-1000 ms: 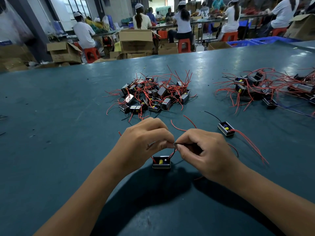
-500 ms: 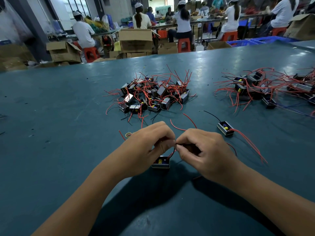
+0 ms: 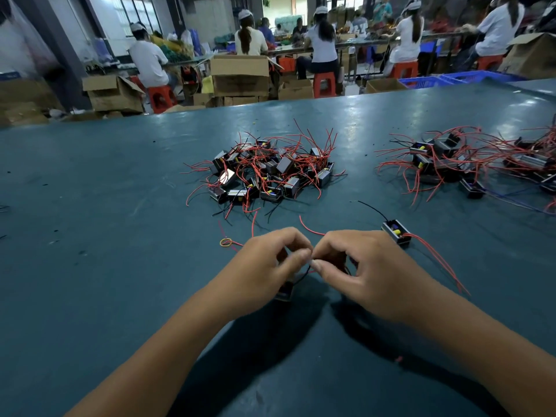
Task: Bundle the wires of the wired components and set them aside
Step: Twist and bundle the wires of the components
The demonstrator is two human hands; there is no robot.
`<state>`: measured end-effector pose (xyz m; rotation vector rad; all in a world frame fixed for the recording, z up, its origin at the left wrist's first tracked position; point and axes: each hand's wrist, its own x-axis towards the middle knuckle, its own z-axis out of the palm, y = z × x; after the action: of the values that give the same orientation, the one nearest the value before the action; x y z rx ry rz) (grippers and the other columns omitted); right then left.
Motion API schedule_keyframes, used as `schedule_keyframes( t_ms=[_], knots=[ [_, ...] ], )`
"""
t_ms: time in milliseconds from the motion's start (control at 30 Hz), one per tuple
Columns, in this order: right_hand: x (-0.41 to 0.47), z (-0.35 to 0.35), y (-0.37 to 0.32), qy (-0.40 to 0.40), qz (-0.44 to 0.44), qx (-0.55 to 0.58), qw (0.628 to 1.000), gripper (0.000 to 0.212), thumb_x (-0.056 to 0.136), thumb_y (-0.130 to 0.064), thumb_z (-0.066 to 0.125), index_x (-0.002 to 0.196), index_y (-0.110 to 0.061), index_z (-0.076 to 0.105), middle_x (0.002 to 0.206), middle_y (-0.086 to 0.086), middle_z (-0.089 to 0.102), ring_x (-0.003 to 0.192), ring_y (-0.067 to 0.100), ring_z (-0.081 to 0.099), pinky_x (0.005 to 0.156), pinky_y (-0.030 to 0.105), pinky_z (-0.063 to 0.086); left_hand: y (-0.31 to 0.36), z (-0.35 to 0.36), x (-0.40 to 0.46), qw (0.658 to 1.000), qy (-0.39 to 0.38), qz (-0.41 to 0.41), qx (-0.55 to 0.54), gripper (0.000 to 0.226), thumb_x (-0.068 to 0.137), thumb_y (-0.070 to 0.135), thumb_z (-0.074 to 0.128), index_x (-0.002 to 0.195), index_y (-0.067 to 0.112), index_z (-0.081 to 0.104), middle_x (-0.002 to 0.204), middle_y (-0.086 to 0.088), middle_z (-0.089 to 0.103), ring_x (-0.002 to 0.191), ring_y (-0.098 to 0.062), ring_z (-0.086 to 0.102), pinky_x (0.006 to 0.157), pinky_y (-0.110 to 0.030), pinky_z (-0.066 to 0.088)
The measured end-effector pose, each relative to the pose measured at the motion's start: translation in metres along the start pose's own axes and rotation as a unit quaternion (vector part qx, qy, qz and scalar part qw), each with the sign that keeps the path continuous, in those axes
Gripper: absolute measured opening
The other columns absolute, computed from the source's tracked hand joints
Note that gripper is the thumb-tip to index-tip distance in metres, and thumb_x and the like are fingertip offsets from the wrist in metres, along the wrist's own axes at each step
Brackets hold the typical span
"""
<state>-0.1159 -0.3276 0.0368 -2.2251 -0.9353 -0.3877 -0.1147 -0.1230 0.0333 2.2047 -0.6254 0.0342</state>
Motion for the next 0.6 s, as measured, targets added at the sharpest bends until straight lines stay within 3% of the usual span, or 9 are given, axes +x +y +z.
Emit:
schedule_keyframes(
  t_ms=[67,200,333,400,500,600],
  knots=[
    [0.002,-0.008,0.002,-0.015,-0.008,-0.002,1.0,0.016,0.09,-0.035,0.063,0.087,-0.021,0.07,0.075,-0.012,0.063,0.069,0.006,0.059,0.066,0.026,0.047,-0.001,0.003,-0.001,0.997,-0.02,0.017,0.069,0.005,0.097,0.019,0.064,0.099,0.022,0.068,0.077,0.027,0.064,0.057,-0.006,0.054,0.056,-0.017,0.043],
    [0.003,-0.02,0.009,0.096,0.045,0.035,0.994,0.016,0.093,-0.031,0.061,0.082,-0.022,0.068,0.075,-0.008,0.066,0.071,0.011,0.061,0.064,0.02,0.044,-0.004,0.007,-0.002,0.996,-0.007,-0.014,0.086,0.011,0.094,0.021,0.069,0.104,0.024,0.073,0.076,0.04,0.06,0.057,-0.004,0.056,0.055,-0.01,0.04],
    [0.002,-0.015,0.017,0.03,0.139,0.055,0.988,0.002,0.091,-0.023,0.068,0.09,-0.022,0.068,0.079,-0.009,0.071,0.075,0.005,0.065,0.068,0.012,0.046,-0.005,0.004,-0.002,0.995,-0.014,0.002,0.101,0.012,0.091,0.016,0.071,0.097,0.025,0.076,0.077,0.023,0.066,0.067,-0.008,0.062,0.062,-0.018,0.047],
    [0.001,-0.01,0.015,0.001,0.156,0.086,0.984,0.003,0.089,-0.023,0.07,0.092,-0.022,0.069,0.081,-0.01,0.072,0.075,0.001,0.066,0.07,0.01,0.047,-0.005,0.004,-0.001,0.994,-0.002,0.006,0.106,0.012,0.091,0.014,0.069,0.094,0.025,0.075,0.077,0.021,0.066,0.07,-0.005,0.061,0.062,-0.014,0.045],
    [0.002,-0.001,0.011,-0.001,0.156,0.086,0.984,0.006,0.086,-0.024,0.074,0.091,-0.023,0.07,0.077,-0.009,0.072,0.072,0.004,0.066,0.068,0.016,0.05,-0.002,0.006,-0.002,0.994,0.021,0.002,0.109,0.009,0.091,0.016,0.067,0.089,0.024,0.071,0.069,0.028,0.061,0.061,-0.001,0.056,0.057,-0.009,0.038],
    [0.002,0.008,0.01,0.024,0.161,0.073,0.984,0.007,0.088,-0.022,0.071,0.083,-0.026,0.069,0.071,-0.011,0.069,0.064,0.004,0.061,0.062,0.016,0.046,0.0,0.007,-0.003,0.993,0.031,-0.006,0.115,0.009,0.092,0.018,0.063,0.087,0.025,0.065,0.065,0.021,0.061,0.061,-0.001,0.056,0.057,-0.012,0.038]
  ],
)
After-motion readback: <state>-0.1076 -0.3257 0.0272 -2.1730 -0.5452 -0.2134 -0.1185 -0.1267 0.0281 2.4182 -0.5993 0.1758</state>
